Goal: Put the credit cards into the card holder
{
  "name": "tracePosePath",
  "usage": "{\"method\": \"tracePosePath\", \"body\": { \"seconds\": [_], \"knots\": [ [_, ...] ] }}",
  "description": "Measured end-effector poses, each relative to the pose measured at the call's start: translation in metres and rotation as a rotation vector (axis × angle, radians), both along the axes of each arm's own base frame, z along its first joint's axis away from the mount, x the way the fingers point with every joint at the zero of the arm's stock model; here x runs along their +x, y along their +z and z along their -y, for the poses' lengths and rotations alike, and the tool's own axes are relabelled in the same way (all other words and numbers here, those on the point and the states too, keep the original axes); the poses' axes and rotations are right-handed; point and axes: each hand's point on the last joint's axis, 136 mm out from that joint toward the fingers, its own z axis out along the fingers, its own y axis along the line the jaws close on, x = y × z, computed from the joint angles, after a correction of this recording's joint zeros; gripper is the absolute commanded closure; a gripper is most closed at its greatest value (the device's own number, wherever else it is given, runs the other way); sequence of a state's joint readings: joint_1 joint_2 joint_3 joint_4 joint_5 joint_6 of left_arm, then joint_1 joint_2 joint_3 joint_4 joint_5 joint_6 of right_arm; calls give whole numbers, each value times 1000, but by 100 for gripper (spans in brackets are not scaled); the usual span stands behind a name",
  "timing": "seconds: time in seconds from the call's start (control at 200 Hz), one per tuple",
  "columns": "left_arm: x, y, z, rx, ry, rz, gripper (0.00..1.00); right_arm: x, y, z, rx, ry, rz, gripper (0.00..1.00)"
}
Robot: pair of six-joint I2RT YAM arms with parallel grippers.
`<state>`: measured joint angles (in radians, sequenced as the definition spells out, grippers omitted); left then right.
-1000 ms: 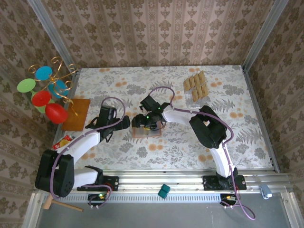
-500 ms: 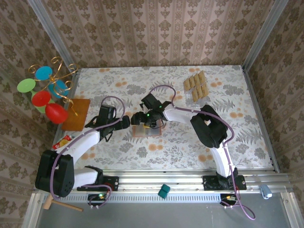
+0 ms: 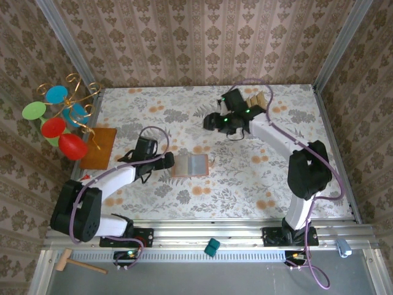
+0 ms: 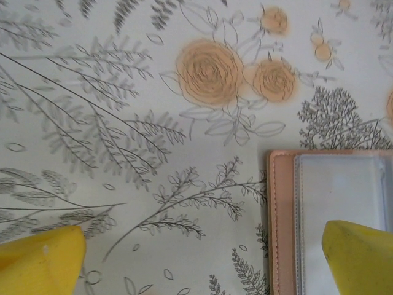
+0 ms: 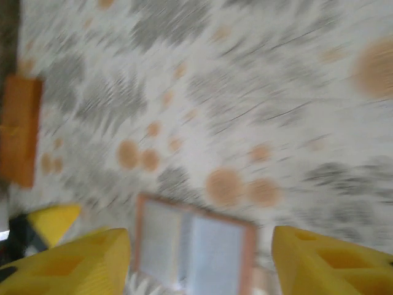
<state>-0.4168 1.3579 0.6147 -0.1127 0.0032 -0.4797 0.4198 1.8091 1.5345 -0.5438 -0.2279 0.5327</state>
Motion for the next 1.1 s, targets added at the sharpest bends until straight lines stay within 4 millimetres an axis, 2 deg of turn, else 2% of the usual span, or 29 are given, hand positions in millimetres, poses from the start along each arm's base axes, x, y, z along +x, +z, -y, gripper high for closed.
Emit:
{"method": "tracePosePath", "body": {
  "seconds": [0.06,0.16,0.28,0.375,0.495,0.675,0.915,1.1],
  "knots": [
    [-1,-5,4,6,-12,-13,0,12,4,32,-83,-47,23,50],
    [1,-7,9,10,-24,-18,0,27,10,80,-220,-122,35,53],
    [5,-4,12,6,-25,-7,0,45,11,110,-365,-154,44,56],
    [7,-2,13,0,-23,0,0,55,0,118,-462,-143,25,60],
    [8,-1,14,-7,-18,6,0,64,-27,129,-585,-124,-29,61],
    [10,0,14,-11,-17,12,0,65,-58,146,-707,-97,-106,62],
    [10,-1,14,-11,-17,12,0,67,-60,163,-738,-111,-127,64],
    [11,-3,15,-9,-17,9,0,67,-62,169,-739,-120,-139,65]
  ]
}}
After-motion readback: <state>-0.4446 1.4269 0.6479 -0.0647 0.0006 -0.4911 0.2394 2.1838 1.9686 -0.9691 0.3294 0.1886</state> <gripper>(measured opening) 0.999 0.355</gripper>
